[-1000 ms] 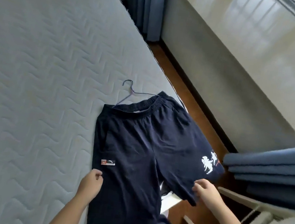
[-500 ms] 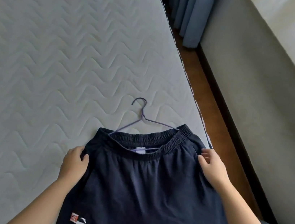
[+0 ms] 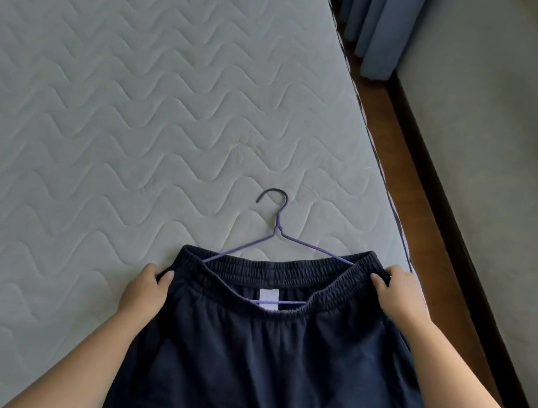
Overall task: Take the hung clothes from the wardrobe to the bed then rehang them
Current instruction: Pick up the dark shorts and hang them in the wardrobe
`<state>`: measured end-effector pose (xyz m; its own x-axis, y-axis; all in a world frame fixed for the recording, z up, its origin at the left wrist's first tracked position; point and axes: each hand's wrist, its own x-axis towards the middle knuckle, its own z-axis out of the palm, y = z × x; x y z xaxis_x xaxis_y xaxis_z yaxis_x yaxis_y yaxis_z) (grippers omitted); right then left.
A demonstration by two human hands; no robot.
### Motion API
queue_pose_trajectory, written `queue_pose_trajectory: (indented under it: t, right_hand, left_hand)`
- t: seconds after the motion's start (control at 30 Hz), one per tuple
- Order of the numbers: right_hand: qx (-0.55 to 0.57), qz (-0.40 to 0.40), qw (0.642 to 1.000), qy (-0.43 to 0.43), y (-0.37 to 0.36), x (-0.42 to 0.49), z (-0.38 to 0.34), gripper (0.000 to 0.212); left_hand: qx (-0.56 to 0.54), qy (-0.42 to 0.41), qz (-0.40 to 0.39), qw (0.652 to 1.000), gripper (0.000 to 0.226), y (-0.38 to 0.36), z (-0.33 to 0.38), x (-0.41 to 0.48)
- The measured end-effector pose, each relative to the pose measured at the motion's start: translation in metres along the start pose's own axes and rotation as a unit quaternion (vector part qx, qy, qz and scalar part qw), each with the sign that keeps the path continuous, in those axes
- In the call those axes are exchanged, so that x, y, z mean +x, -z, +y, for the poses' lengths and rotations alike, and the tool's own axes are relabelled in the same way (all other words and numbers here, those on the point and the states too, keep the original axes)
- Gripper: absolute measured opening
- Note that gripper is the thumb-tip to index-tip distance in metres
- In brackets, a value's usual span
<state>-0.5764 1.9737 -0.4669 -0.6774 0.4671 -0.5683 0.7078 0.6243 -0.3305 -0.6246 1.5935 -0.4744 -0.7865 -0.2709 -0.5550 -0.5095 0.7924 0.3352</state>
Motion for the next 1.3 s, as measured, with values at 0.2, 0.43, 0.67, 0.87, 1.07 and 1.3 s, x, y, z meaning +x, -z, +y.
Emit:
queue_pose_trajectory:
  t: [0.2, 0.43, 0.67, 0.87, 1.07, 1.3]
  right_hand:
    - [0.031, -0.008, 0.999, -0.019, 0.023, -0.052, 0.012, 0.030]
    - [0.106, -0.016, 0.993, -0.039, 0.046, -0.158, 0.044, 0.027]
    - [0.110, -0.077, 0.986, -0.096, 0.047, -0.270, 0.094, 0.033]
    - [0.093, -0.090, 0.990, -0.048, 0.075, -0.307, 0.114, 0.023]
    - [0.068, -0.054, 0.996, 0.035, 0.106, -0.306, 0.090, 0.031]
    - [0.030, -0.084, 0.985, 0.147, 0.087, -0.340, 0.016, 0.028]
  left_hand:
    - [-0.040, 0.002, 0.004, 0.999, 0.033, 0.028, 0.001, -0.049]
    - [-0.076, 0.028, 0.020, 0.997, 0.031, 0.064, -0.019, -0.164]
    - [-0.053, 0.098, 0.027, 0.993, 0.029, 0.080, -0.068, -0.291]
    - [-0.067, 0.083, 0.031, 0.994, 0.027, 0.084, -0.084, -0.364]
    - [-0.087, 0.067, 0.072, 0.991, 0.033, 0.092, -0.094, -0.409]
    - [-0.198, 0.124, 0.139, 0.962, 0.023, 0.118, -0.159, -0.472]
